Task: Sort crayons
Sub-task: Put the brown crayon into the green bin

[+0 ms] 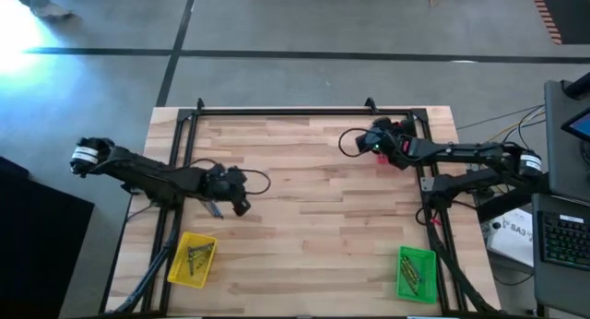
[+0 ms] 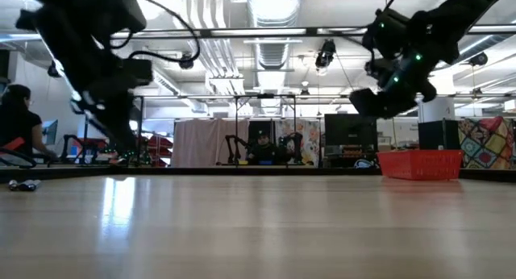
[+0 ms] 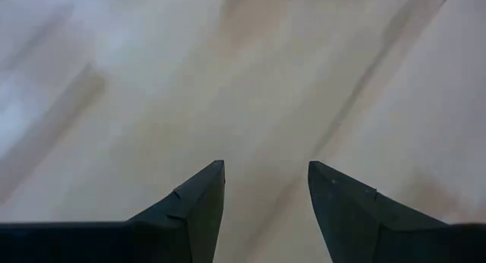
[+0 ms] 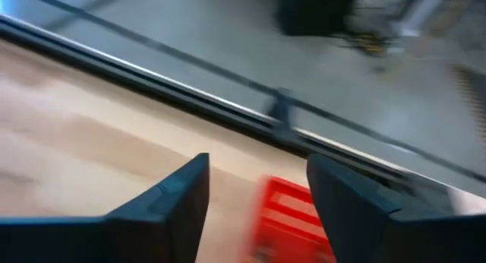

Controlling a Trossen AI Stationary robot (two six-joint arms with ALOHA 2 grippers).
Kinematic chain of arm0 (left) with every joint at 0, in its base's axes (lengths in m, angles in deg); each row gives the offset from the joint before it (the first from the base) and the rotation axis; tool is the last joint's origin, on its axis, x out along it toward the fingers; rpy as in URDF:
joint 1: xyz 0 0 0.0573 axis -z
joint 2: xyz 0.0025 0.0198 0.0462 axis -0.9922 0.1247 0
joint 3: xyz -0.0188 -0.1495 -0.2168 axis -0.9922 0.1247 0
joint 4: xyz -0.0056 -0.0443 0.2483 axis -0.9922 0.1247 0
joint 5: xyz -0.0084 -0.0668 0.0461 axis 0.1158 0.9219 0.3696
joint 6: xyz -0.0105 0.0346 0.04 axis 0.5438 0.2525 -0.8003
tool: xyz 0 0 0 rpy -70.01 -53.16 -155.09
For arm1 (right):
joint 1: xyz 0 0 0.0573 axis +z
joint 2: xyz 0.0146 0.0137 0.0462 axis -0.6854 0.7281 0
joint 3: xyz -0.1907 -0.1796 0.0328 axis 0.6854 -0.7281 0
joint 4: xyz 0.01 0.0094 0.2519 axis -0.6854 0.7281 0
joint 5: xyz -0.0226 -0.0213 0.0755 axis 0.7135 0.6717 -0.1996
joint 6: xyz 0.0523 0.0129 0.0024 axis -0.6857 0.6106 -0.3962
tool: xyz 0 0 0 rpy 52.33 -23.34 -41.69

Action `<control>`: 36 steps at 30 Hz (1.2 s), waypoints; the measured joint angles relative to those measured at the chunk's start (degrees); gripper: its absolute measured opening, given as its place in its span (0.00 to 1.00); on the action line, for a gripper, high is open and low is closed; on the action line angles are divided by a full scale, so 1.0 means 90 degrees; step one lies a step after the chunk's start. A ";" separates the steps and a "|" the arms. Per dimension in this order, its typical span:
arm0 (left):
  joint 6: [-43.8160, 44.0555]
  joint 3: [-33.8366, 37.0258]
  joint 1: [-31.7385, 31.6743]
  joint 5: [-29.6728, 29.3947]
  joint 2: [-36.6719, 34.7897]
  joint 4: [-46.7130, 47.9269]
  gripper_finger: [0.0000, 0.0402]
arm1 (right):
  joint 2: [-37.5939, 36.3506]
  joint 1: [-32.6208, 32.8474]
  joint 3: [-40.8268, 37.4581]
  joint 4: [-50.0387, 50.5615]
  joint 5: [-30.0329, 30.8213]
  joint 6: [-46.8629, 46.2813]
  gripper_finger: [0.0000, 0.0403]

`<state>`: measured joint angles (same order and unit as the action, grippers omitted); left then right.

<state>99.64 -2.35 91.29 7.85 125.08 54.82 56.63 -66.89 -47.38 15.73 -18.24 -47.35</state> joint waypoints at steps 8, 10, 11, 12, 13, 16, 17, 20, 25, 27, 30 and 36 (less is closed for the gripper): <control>0.1796 -0.0375 0.1045 0.0418 -0.0099 0.1990 0.43 | -0.0024 0.0241 0.0405 -0.0418 -0.1186 0.0125 0.54; 0.2186 -0.0309 0.1350 0.0472 -0.0071 0.1990 0.43 | -0.0001 0.0359 0.0464 -0.0429 -0.1184 0.0128 0.54; 0.2402 -0.0258 0.1479 0.0479 -0.0043 0.2002 0.43 | 0.0002 0.0407 0.0482 -0.0429 -0.1184 0.0128 0.54; 0.2584 -0.0215 0.1593 0.0500 -0.0010 0.2016 0.43 | 0.0005 0.0464 0.0485 -0.0429 -0.1183 0.0128 0.54; 0.2725 -0.0181 0.1693 0.0526 0.0029 0.2018 0.43 | 0.0005 0.0513 0.0495 -0.0420 -0.1181 0.0128 0.54; 0.3057 -0.0116 0.1898 0.0731 0.0134 0.2088 0.43 | 0.0005 0.0628 0.0515 -0.0429 -0.1180 0.0128 0.54; 0.3116 -0.0114 0.1949 0.0814 0.0166 0.2124 0.43 | 0.0005 0.0654 0.0515 -0.0429 -0.1182 0.0117 0.54; 0.3176 -0.0142 0.2025 0.1074 0.0228 0.2477 0.43 | 0.0005 0.0680 0.0515 -0.0427 -0.1179 0.0082 0.54; 0.3116 -0.0262 0.2045 0.1709 0.0227 0.3233 0.43 | 0.0005 0.0680 0.0515 -0.0426 -0.1158 0.0082 0.54; 0.3047 -0.0248 0.2045 0.2032 0.0223 0.3369 0.43 | 0.0005 0.0680 0.0515 -0.0426 -0.1158 0.0082 0.54; 0.3010 -0.0142 0.2045 0.2340 0.0264 0.3337 0.43 | 0.0005 0.0680 0.0515 -0.0424 -0.1159 0.0082 0.54; 0.2983 -0.0038 0.2042 0.2467 0.0458 0.3238 0.43 | 0.0005 0.0680 0.0515 -0.0424 -0.1159 0.0076 0.54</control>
<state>126.48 -2.70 109.67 30.05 129.21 83.96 56.67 -60.77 -42.75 11.91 -28.68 -46.66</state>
